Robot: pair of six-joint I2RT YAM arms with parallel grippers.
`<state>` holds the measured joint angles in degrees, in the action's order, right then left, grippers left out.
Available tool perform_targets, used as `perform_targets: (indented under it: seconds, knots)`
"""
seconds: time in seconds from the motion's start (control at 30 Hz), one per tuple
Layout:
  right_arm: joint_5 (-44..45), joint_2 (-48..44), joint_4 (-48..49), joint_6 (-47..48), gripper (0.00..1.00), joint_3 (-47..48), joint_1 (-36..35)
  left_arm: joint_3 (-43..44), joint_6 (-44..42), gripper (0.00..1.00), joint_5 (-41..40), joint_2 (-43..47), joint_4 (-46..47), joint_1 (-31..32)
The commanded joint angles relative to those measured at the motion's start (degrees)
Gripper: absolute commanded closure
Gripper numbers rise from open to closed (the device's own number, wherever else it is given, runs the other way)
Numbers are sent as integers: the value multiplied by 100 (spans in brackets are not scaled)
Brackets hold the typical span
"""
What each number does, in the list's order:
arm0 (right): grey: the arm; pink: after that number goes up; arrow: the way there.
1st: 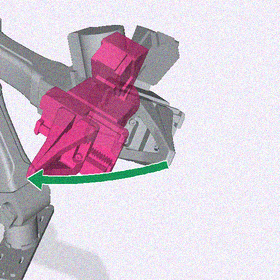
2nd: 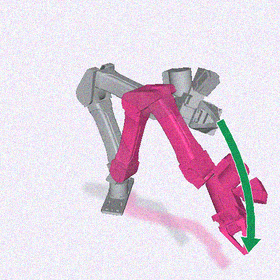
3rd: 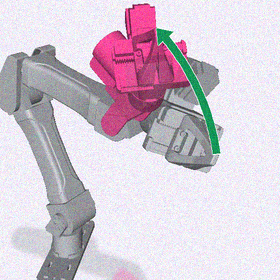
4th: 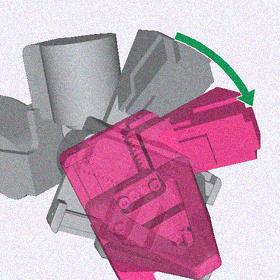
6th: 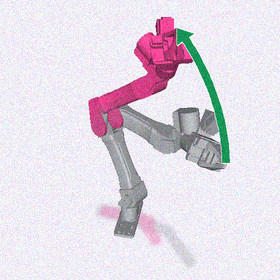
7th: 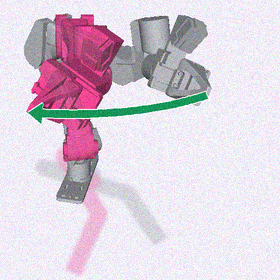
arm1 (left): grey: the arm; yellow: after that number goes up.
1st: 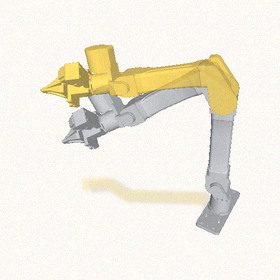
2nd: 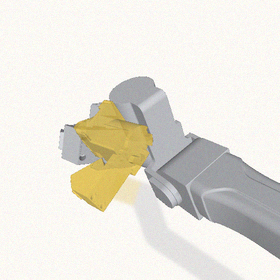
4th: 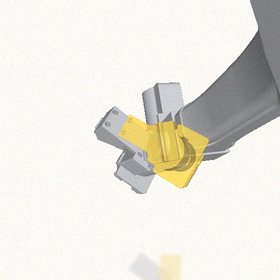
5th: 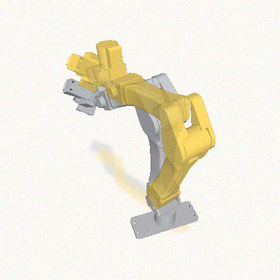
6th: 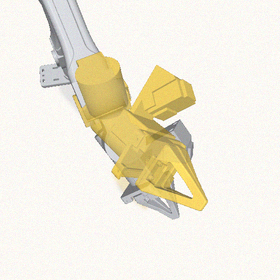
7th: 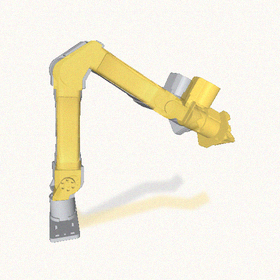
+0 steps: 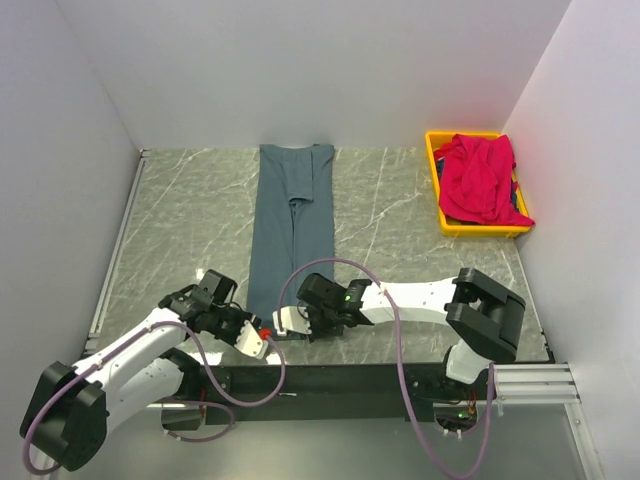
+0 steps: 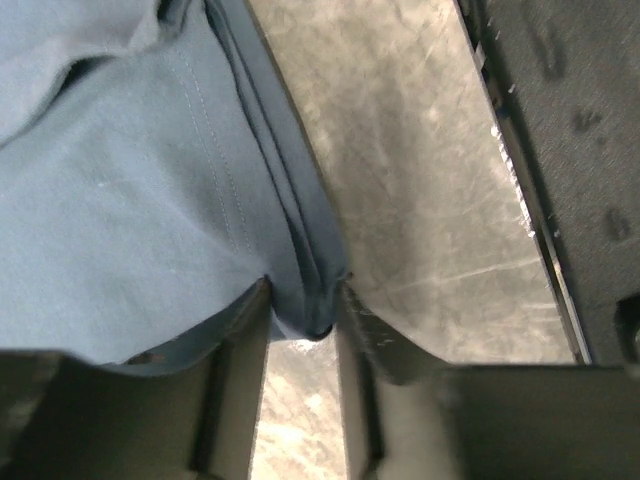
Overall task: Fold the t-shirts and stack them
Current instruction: Fold the tshirt
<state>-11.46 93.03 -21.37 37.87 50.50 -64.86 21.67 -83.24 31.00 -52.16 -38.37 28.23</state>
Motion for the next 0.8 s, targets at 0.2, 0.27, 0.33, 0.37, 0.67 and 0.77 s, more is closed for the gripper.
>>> perform_targets:
  seconds: [0.2,0.27,0.33,0.37,0.67,0.77]
  knots:
    - [-22,58,-465,-69,100,-5,44,65,-184,92,-218,4,-144,25]
    - [-75,-83,-491,-182,100,-14,35,83,-157,99,-148,241,-267,25]
    - [-102,-399,-492,-271,100,-31,35,135,18,100,2,513,-425,25]
    - [-84,-618,-491,-332,100,-40,44,205,114,99,72,592,-443,25]
    - [127,-1200,-439,-43,100,179,623,969,889,100,248,348,-14,-220]
    - [206,-1086,-421,273,100,363,912,1250,941,100,274,-21,417,-483]
